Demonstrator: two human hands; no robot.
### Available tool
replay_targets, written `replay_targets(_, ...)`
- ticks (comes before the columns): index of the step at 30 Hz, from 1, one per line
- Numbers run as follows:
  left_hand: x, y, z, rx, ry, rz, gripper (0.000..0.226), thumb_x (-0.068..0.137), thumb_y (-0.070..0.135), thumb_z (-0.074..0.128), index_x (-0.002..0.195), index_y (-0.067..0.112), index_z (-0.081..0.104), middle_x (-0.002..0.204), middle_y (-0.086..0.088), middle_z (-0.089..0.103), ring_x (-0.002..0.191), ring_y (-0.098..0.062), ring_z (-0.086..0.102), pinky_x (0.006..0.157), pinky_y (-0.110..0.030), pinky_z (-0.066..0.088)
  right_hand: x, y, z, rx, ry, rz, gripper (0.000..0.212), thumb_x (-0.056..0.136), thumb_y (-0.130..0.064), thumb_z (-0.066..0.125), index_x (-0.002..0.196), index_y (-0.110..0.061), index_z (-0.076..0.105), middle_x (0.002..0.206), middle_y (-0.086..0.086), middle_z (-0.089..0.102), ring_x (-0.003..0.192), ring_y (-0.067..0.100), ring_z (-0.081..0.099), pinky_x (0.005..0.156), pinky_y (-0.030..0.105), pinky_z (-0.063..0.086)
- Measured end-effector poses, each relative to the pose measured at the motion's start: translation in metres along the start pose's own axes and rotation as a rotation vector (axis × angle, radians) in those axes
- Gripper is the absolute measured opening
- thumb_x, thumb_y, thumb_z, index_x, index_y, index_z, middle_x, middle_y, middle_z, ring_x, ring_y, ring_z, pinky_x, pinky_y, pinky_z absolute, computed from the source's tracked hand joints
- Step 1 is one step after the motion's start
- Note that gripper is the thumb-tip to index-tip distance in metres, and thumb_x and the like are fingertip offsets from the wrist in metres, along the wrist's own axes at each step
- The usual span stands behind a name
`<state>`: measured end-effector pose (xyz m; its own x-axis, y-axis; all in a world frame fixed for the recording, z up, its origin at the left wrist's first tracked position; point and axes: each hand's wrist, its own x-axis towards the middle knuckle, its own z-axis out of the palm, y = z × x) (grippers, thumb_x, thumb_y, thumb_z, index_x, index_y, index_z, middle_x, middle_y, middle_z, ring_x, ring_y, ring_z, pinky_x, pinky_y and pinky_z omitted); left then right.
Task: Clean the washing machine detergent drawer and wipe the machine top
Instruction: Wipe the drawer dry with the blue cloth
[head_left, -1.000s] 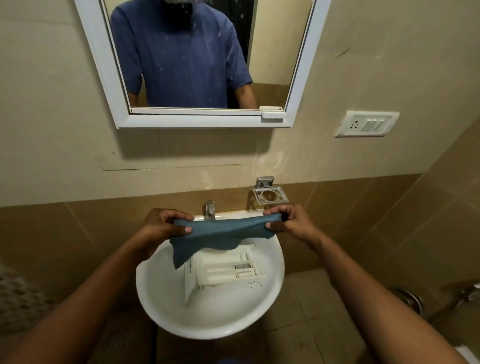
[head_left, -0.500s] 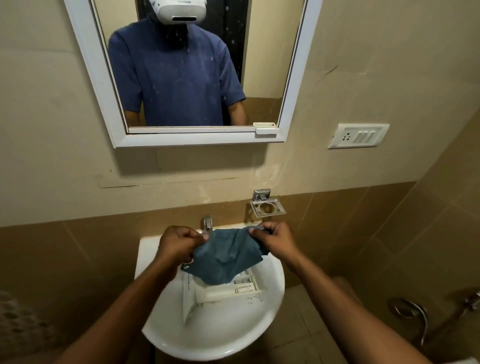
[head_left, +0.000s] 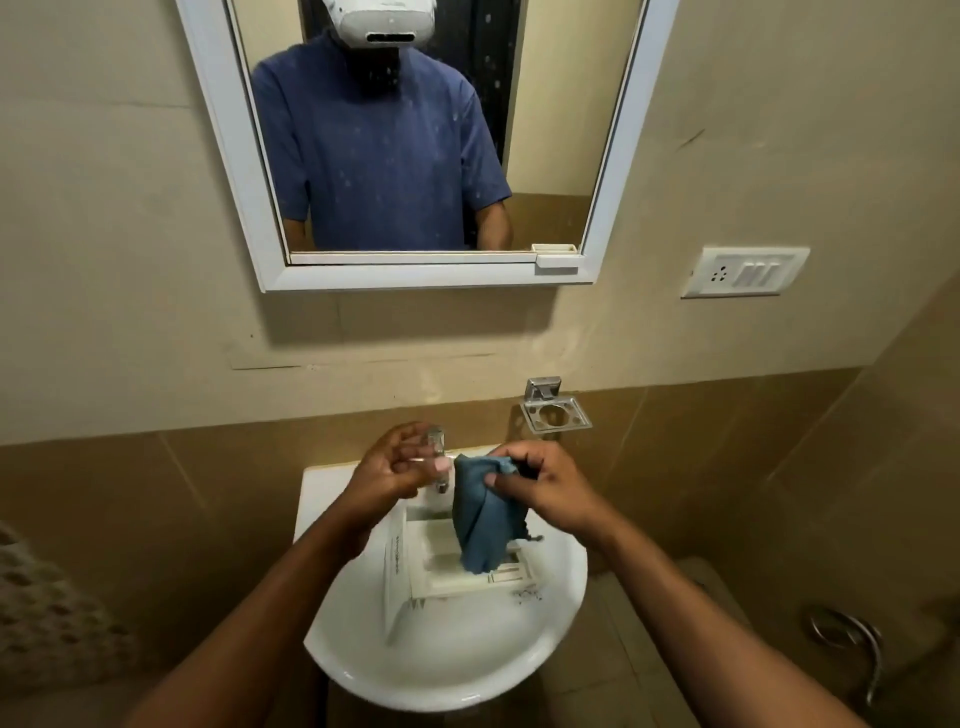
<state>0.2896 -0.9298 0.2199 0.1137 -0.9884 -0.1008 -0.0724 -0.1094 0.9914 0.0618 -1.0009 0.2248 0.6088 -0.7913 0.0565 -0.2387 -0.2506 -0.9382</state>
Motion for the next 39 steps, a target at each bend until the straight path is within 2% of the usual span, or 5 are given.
replay_targets(4,-0.006,-0.001,0.007,-0.074,-0.36,-0.098,0.06,0.077,0.026,0.083,0.133,0.015,0.062,0.125,-0.005,0.072,0.117,-0.024,0.067,0.097,-0.039,0.056,0.003,-0.013,-0.014,0.201,-0.015,-0.028,0.016,0.091,-0.009,0.058,0.095,-0.006,0.073,0.082,0.002,0.067,0.079,0.016,0.06,0.07,0.026,0.049)
replay_targets(14,0.0,-0.003,0.026,-0.537,0.015,-0.17,0.031,0.097,0.008,0.064,0.127,0.009,0.059,0.124,-0.018,0.07,0.109,-0.032,0.072,0.083,-0.041,0.061,-0.003,0.021,-0.006,0.53,0.095,0.405,0.043,0.097,-0.027,0.068,0.133,-0.008,0.056,0.111,0.016,0.07,0.099,0.035,0.071,0.085,0.049,0.058)
replay_targets(20,0.0,-0.025,0.02,-0.196,0.109,-0.248,0.037,0.098,0.012,0.065,0.131,0.027,0.058,0.123,0.001,0.065,0.109,-0.026,0.068,0.082,-0.039,0.061,-0.021,0.05,0.002,0.451,-0.02,0.378,0.089,0.072,-0.005,0.09,0.139,-0.04,0.042,0.117,0.017,0.071,0.114,0.035,0.068,0.098,0.054,0.055)
replay_targets(29,0.001,-0.048,0.007,0.201,-0.264,-0.058,0.078,0.059,0.025,0.096,0.132,0.03,0.067,0.131,0.012,0.065,0.121,-0.014,0.061,0.1,-0.036,0.056,-0.017,0.055,0.022,-0.12,0.011,0.238,0.047,0.067,-0.005,0.09,0.107,-0.026,0.074,0.11,-0.005,0.071,0.105,0.015,0.068,0.082,0.029,0.061)
replay_targets(39,0.035,-0.056,0.016,0.896,-0.21,0.217,0.016,0.084,0.023,0.079,0.1,0.025,0.076,0.113,0.014,0.058,0.104,-0.008,0.056,0.083,-0.02,0.044,-0.012,0.057,0.0,-0.525,-0.016,0.199,0.009,0.093,-0.03,0.071,0.095,-0.021,0.073,0.118,-0.004,0.063,0.093,0.011,0.063,0.078,0.032,0.059)
